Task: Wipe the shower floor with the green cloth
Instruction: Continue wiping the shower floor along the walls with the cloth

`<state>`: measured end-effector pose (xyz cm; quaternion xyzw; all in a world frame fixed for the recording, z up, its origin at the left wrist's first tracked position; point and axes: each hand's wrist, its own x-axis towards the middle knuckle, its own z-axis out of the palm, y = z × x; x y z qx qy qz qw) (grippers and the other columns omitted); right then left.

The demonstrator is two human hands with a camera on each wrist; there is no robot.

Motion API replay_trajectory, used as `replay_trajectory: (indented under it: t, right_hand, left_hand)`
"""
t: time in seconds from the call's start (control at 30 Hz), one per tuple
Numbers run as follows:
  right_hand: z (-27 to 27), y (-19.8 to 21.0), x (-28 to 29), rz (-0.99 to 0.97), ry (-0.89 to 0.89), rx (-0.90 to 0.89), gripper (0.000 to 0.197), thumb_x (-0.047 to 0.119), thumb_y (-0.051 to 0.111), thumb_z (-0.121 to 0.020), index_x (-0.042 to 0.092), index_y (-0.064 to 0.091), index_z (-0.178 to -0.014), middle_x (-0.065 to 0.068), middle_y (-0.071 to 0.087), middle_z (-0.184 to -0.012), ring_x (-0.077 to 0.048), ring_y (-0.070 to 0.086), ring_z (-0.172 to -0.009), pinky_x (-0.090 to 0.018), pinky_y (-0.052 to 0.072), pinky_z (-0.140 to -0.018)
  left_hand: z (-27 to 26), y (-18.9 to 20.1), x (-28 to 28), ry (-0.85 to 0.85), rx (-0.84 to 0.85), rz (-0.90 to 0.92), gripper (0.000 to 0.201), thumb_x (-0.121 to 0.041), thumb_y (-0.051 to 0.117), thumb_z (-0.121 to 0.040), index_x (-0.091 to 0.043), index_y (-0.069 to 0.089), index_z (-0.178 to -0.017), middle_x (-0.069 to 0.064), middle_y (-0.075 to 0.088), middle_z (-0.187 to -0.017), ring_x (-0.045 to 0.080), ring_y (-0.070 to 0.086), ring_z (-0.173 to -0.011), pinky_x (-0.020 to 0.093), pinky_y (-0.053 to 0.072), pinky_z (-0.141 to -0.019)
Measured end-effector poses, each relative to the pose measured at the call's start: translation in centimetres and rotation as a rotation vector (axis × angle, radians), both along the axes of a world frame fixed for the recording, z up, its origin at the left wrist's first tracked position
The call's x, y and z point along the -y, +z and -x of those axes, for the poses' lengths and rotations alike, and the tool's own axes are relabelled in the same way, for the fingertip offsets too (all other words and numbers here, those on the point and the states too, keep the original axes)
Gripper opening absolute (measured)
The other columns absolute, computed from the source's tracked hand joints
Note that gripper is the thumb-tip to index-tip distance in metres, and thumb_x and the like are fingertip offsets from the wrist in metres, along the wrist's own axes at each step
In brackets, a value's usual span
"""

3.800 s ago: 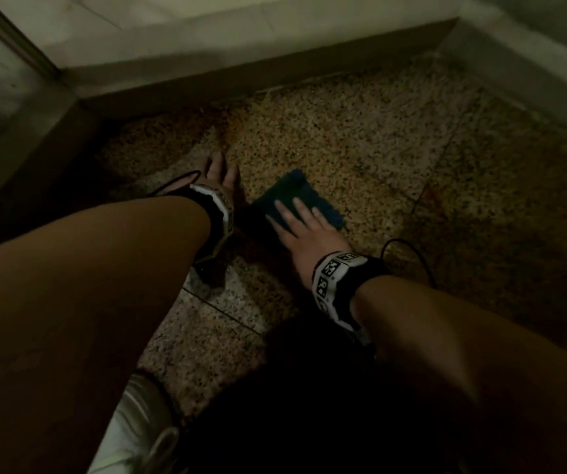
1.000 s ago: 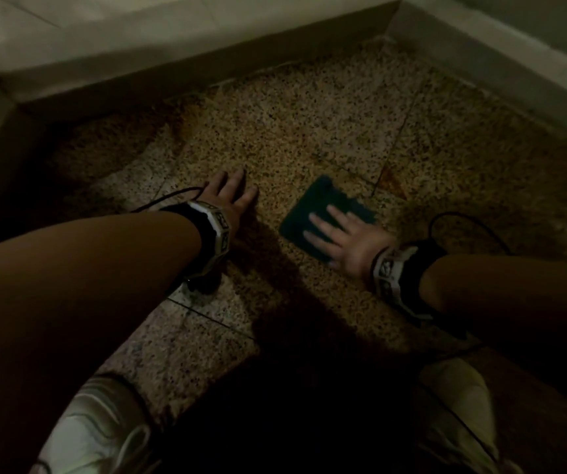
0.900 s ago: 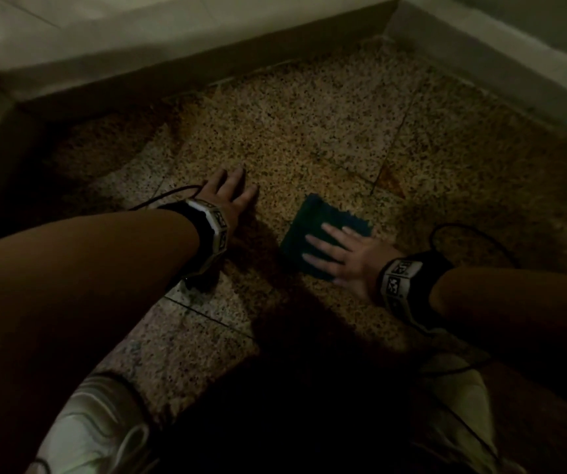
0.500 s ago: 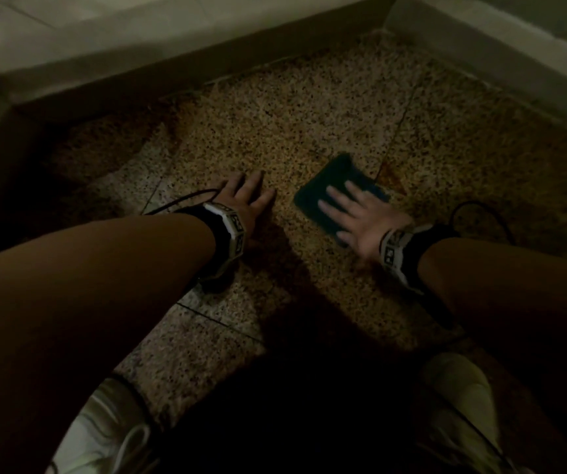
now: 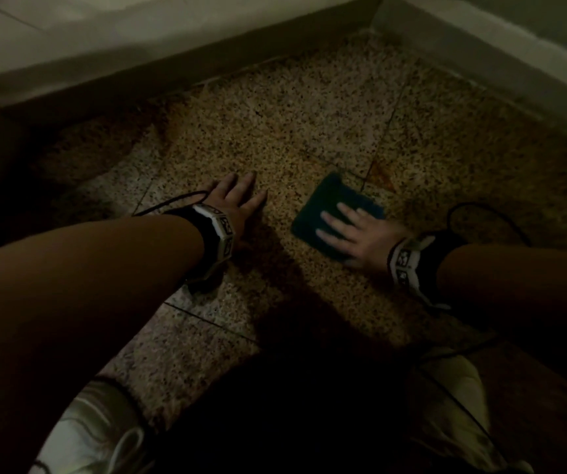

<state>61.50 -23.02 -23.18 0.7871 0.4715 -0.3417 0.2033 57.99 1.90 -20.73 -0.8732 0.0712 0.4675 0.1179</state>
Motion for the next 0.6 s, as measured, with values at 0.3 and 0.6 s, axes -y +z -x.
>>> replay_trajectory:
  t: [0.3, 0.6]
  right_hand:
    - [1.8, -1.8, 2.4, -0.182, 0.164, 0.017, 0.074, 0.048, 0.067, -0.075, 0.020, 0.037, -0.136, -0.011, 0.050, -0.139, -0.040, 0.053, -0.120, -0.054, 0.052, -0.084]
    - [-2.0, -0.8, 1.9, -0.087, -0.174, 0.024, 0.066, 0.043, 0.030, -0.099, 0.023, -0.011, -0.147, -0.005, -0.008, -0.158, -0.035, 0.000, -0.145, -0.047, 0.015, -0.116]
  left_hand:
    - [-0.7, 0.5, 1.1, 0.003, 0.002, 0.016, 0.096, -0.065, 0.045, -0.088, -0.032, -0.024, -0.145, 0.003, -0.034, -0.151, 0.030, -0.018, -0.143, 0.050, 0.003, -0.117]
    - [-0.5, -0.1, 1.9, -0.026, -0.013, -0.002, 0.098, -0.062, 0.048, -0.088, -0.030, -0.024, -0.146, 0.005, -0.036, -0.150, 0.031, -0.020, -0.143, 0.047, 0.003, -0.117]
